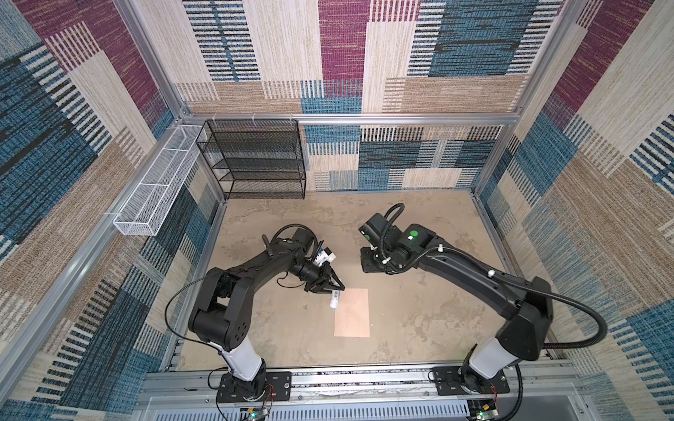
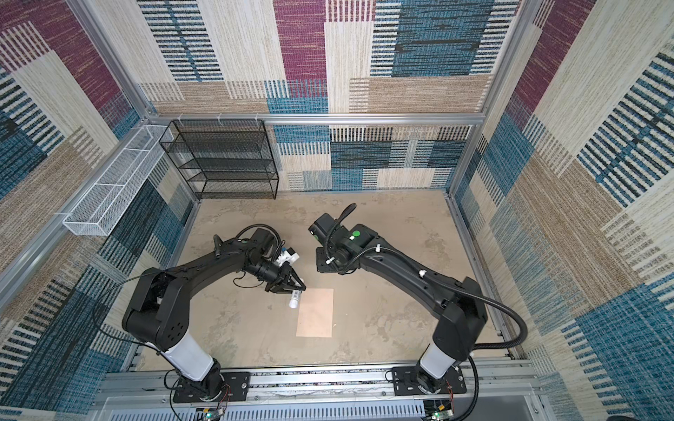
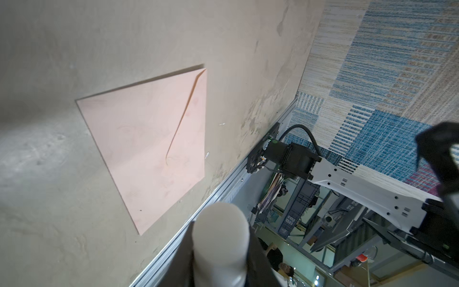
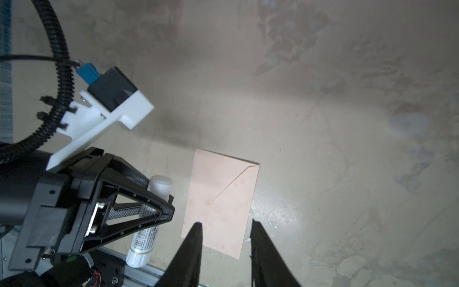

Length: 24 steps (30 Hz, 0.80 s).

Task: Place the letter into the envelope and seal it
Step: 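Lift both grippers away from the envelope, left gripper holding the glue stick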

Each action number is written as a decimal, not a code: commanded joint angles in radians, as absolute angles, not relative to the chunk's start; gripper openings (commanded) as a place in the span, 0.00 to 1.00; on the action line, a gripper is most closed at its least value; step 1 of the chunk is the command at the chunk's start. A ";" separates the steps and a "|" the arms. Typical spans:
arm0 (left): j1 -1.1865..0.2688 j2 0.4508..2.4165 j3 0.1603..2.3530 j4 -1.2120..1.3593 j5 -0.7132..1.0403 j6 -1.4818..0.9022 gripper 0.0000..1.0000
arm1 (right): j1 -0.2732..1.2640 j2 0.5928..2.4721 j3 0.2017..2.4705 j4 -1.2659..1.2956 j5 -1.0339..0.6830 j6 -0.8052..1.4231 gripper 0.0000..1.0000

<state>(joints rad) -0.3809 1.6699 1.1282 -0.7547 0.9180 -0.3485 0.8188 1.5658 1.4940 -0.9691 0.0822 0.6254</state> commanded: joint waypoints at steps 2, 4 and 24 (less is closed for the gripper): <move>-0.380 1.601 1.270 -0.770 0.840 -0.414 0.00 | 0.808 1.376 1.341 -0.605 0.120 0.485 0.41; -0.380 1.571 1.335 -0.698 0.796 -0.459 0.00 | 0.808 1.261 1.206 -0.388 0.102 0.397 0.43; -0.522 1.551 1.437 0.072 0.384 -0.651 0.00 | 0.808 1.120 0.783 0.339 0.150 0.058 0.63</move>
<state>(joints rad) -0.5125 1.5578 1.4364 -0.0204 0.4599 -0.6754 0.8066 1.1069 0.8009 0.2028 0.0761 0.1417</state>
